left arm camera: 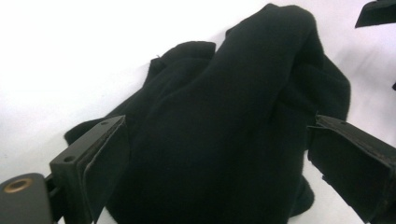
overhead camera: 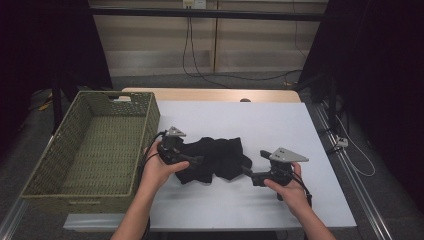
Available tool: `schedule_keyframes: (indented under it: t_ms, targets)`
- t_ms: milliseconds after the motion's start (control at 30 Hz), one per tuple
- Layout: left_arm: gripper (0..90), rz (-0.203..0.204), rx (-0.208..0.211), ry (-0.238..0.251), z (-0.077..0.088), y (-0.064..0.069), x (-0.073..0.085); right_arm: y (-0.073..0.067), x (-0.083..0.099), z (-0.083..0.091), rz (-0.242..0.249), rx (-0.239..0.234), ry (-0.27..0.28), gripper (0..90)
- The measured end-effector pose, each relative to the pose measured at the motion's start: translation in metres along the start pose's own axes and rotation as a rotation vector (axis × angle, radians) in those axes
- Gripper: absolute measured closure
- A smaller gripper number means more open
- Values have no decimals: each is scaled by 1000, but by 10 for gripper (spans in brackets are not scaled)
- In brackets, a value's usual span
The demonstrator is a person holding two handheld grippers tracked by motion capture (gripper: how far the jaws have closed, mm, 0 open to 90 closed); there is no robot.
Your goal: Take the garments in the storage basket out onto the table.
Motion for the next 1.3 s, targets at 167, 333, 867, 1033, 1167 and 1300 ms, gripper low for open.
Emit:
schedule_keyframes:
  t_ms: [167, 333, 867, 1033, 1167, 1300]
  targets:
    - [60, -28, -22, -7, 0, -2, 2, -5, 3, -16, 11, -18, -67, 261]
    - [57, -32, -50, -19, 1, -6, 4, -22, 4, -25, 54, -107, -82, 318]
    - [89, -45, -51, 20, -1, -3, 1, -28, 2, -29, 94, -116, -172, 872]
    - [118, -69, -29, 36, -2, 2, -3, 2, -22, -9, -49, -67, -62, 874]
    - [126, -51, -10, 42, -4, 3, -3, 31, -27, 3, -104, -14, -23, 874]
    - [128, -89, 2, 25, -1, 1, -3, 55, -25, 11, -142, 41, -10, 874]
Point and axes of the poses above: each handheld gripper's, and its own axes: z roughly backward along the jaws, x roughly out of its underside, y roughly to its right, the point moved 7 cm from there along -z, roughly forward along the jaws, and after that the axes turned 14 degrees about x, right-handed, at the moved point
